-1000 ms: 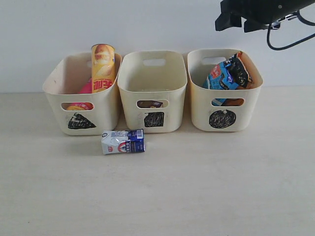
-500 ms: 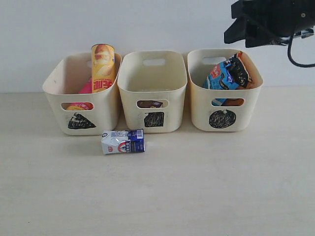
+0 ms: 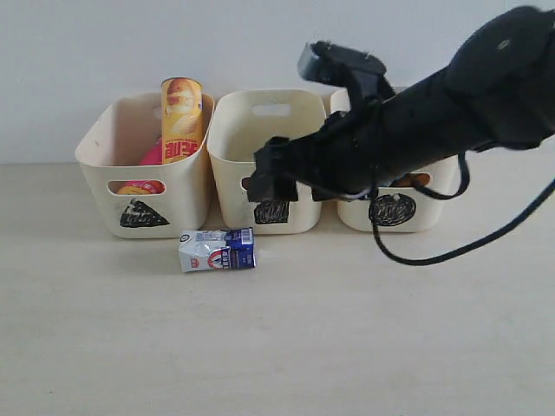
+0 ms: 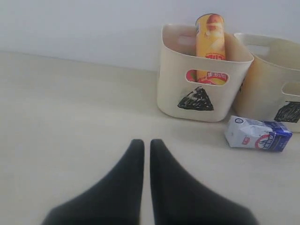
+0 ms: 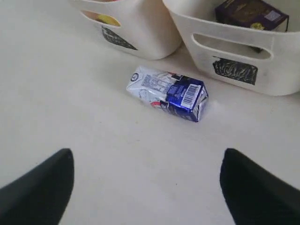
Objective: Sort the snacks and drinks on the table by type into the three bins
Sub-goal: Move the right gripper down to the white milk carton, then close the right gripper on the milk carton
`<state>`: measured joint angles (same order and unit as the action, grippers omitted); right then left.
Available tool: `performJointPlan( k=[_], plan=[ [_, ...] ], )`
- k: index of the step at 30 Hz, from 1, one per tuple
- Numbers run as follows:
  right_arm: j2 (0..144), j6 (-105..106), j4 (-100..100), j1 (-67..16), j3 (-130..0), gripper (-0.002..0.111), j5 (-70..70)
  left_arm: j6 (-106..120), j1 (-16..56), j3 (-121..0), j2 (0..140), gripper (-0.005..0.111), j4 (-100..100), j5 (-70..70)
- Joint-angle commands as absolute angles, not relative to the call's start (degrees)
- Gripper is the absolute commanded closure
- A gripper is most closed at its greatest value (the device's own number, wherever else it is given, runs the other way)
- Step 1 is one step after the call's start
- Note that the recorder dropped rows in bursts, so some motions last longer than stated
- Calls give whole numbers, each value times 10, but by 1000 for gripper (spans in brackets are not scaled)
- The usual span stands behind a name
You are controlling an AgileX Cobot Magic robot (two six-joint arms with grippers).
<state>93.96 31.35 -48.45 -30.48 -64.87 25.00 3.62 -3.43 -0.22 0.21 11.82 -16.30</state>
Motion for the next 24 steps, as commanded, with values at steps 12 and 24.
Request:
performJointPlan(
  k=[12,24],
  plan=[
    [1150,371,-153,-397,-888,29,321,42,-35,0,0,102,116,-163],
    [1284,352,-99,-413,-1021,29,290,42,-35,0,0,102,114,-102]
  ],
)
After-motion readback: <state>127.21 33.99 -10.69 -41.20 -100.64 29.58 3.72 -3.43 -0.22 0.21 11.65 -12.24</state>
